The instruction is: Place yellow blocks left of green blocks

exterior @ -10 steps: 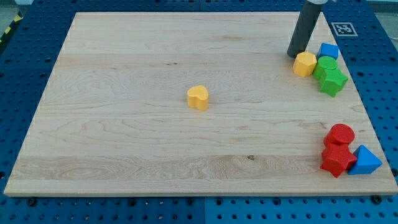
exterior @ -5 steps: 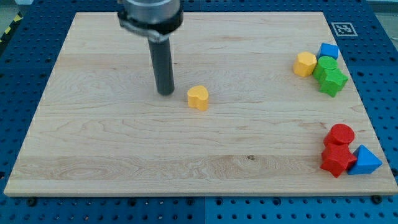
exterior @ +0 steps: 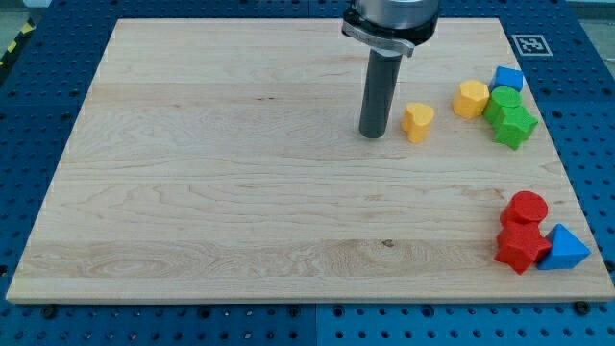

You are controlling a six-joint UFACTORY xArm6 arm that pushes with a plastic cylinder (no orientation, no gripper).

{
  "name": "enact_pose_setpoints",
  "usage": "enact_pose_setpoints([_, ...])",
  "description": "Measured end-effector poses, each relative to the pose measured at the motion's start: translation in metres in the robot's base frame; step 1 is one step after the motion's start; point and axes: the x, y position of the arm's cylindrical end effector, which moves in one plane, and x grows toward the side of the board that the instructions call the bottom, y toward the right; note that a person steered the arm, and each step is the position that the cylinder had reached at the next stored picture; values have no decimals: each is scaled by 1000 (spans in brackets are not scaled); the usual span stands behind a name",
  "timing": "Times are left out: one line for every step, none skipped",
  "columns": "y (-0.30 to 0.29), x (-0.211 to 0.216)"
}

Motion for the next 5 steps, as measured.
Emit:
enact_pose_setpoints([32,0])
enact_pose_setpoints([65,0])
enact_pose_setpoints([93,0])
enact_pose_setpoints([107,0])
enact_pose_setpoints([111,0])
